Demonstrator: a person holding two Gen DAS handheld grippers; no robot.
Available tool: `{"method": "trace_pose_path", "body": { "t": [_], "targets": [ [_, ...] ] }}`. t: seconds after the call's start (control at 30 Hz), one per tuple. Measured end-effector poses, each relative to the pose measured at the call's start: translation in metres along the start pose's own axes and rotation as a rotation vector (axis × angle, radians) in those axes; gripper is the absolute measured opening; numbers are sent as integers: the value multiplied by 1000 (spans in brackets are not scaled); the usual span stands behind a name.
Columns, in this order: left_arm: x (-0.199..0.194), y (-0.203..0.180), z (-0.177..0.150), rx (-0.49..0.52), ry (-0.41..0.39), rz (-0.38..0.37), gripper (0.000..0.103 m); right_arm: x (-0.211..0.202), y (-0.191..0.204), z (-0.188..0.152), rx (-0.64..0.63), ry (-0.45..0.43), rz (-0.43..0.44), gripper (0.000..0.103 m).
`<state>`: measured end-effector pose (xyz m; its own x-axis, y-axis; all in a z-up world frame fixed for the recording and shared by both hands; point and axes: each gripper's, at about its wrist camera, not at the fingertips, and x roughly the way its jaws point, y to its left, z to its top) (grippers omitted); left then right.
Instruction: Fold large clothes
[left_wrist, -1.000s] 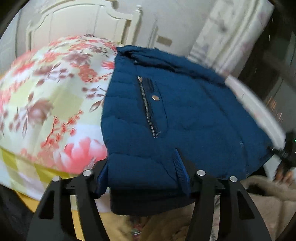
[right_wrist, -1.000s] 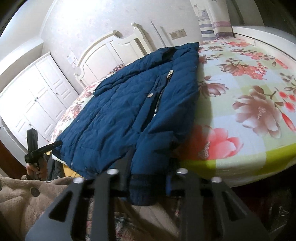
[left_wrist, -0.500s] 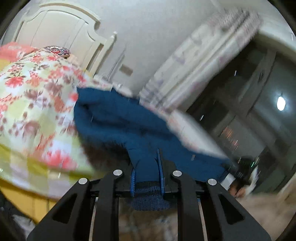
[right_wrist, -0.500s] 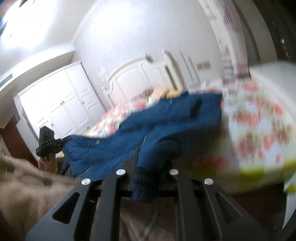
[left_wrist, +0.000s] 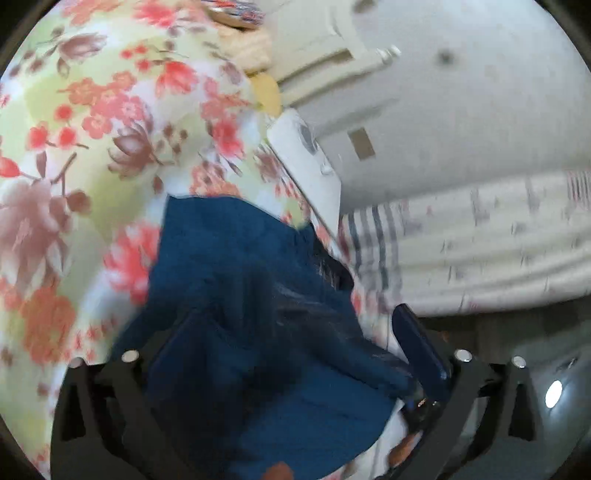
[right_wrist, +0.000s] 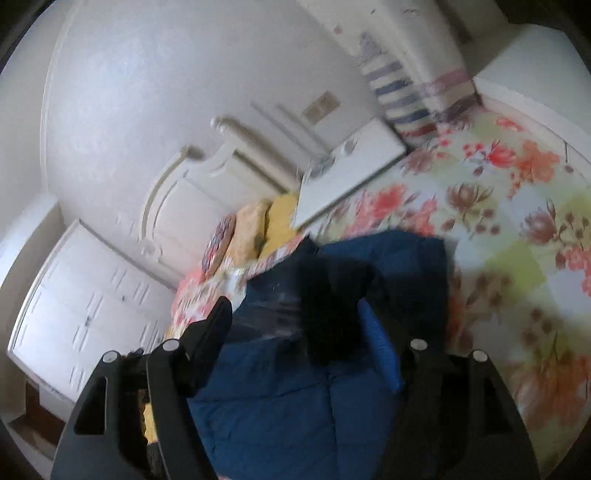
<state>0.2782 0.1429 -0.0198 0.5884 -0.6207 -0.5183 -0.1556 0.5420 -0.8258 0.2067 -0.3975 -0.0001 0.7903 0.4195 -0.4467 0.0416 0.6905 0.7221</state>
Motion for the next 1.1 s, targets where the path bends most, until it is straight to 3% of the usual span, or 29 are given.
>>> {"method": "trace_pose_path", "body": {
  "t": [0.1,0.2,0.27,0.33,0.43,0.5,0.7,0.87,0.93,0.97,1.0,1.03,1.07,1.1],
  "targets": [
    [-10,12,24,23,-46,10,99,7,-12,2,-89,-4,-93,70],
    [-18,7,32,179,-110,127,99,23,-25,4,-185,45,-191,70],
    [-7,7,31,271,-72,187,99,35,-33,3,-226,90,-203,70],
    [15,8,21,397,15,246,99,50,-35,-1,-295,138,-219,70],
    [32,8,3,545,89,244,99,72,-34,-5,-362,193,-212,72],
    [42,10,-3,592,126,201,99,84,-32,-4,-388,217,-218,75],
    [66,-8,-14,770,160,232,99,108,-28,3,-451,280,-228,75],
    [95,-14,-2,785,194,272,99,123,-31,7,-439,299,-206,75],
    [105,-15,0,778,196,272,89,126,-32,8,-435,297,-203,75],
    [108,-14,0,778,184,279,68,126,-32,8,-434,296,-202,74],
    [108,-15,0,781,153,294,43,126,-31,7,-439,285,-201,53],
    [102,-16,-2,780,115,283,27,119,-27,5,-458,256,-187,33],
    [94,-19,-6,780,89,263,20,112,-21,3,-473,233,-174,18],
    [73,-28,-18,819,4,258,18,95,-7,-2,-521,167,-193,17]
  ]
}}
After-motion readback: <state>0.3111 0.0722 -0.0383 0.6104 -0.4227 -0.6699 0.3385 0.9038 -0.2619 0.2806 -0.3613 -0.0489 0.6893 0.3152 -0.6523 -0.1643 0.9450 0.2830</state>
